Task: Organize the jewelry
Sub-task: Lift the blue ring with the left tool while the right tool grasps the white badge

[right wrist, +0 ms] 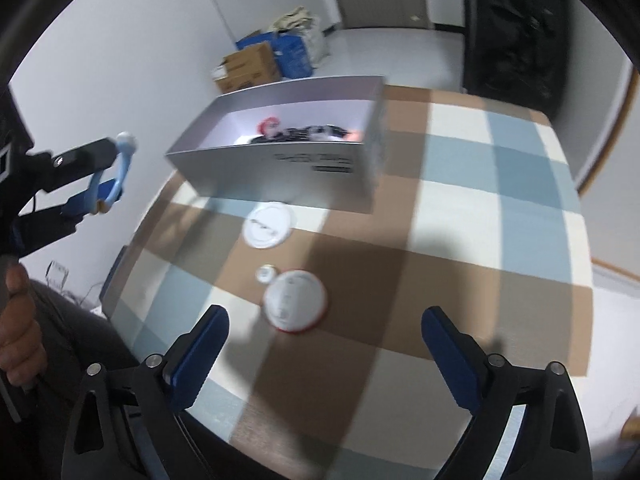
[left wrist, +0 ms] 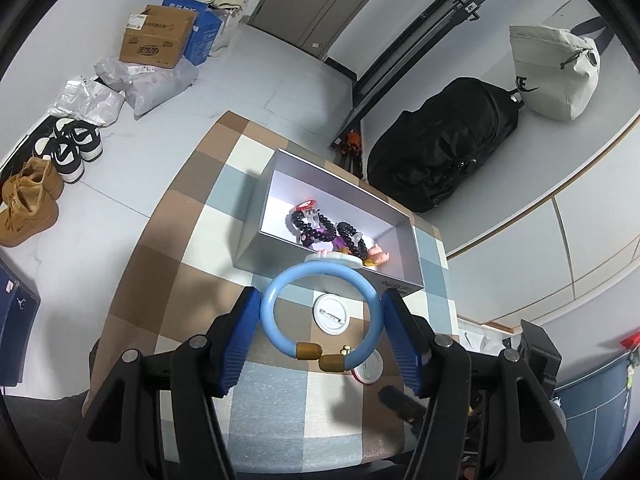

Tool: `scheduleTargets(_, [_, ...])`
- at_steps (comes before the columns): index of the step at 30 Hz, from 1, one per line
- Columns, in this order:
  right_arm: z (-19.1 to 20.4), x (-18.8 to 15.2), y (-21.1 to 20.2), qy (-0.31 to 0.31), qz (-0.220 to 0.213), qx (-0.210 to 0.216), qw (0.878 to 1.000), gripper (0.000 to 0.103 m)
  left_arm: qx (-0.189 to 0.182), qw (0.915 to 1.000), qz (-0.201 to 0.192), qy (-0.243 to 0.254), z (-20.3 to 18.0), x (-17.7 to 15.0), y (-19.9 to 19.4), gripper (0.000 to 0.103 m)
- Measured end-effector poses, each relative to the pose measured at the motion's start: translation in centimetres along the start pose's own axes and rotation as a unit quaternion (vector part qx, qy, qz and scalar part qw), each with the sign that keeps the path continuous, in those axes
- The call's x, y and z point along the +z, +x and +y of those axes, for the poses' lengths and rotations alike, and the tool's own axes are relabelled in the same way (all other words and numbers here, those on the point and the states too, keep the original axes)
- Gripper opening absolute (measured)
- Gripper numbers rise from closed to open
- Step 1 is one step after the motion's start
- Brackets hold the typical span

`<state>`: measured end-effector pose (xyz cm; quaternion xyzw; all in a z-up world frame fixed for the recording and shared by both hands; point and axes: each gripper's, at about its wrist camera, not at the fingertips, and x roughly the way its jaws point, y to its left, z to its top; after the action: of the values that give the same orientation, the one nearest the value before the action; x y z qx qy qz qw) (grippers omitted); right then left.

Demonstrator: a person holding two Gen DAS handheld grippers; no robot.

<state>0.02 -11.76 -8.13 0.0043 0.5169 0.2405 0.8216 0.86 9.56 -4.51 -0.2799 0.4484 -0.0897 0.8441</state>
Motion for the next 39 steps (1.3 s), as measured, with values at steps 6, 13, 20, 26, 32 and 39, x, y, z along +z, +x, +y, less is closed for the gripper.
scheduleTargets(6, [1.9, 0.0, 1.7, -0.043, 0.013, -0.008, 0.999, 0.078, -0.005, 1.0, 0.006, 0.003, 0.0, -0.2, 0.1, 0.057])
scheduleTargets(13, [3.4, 0.0, 2.1, -0.089, -0.002, -0.046, 0.995, 0.065, 0.006, 0.9999, 0.013, 0.008, 0.2, -0.7, 0.2, 0.057])
scheduleTargets(20, [3.7, -0.1, 2.7, -0.097, 0.01, -0.06, 0.993, 0.053, 0.006, 0.9998, 0.016, 0.008, 0.1, -0.7, 0.3, 0.057])
scheduleTargets(26, [3.1, 0.0, 2.5, -0.083, 0.007, -0.059, 0.995, 0.041, 0.003, 0.9998, 0.014, 0.01, 0.0, -0.8, 0.3, 0.057])
scheduleTargets(32, [3.2, 0.3, 2.5, -0.077, 0.004, -0.058, 0.995, 0.041, 0.0, 0.9999, 0.008, 0.009, 0.0, -0.7, 0.0, 0.057])
scheduleTargets(39, [2.6, 0.8, 1.4, -0.065, -0.013, -0.057, 0.996, 0.041, -0.005, 1.0, 0.005, -0.002, -0.1, -0.7, 0.0, 0.057])
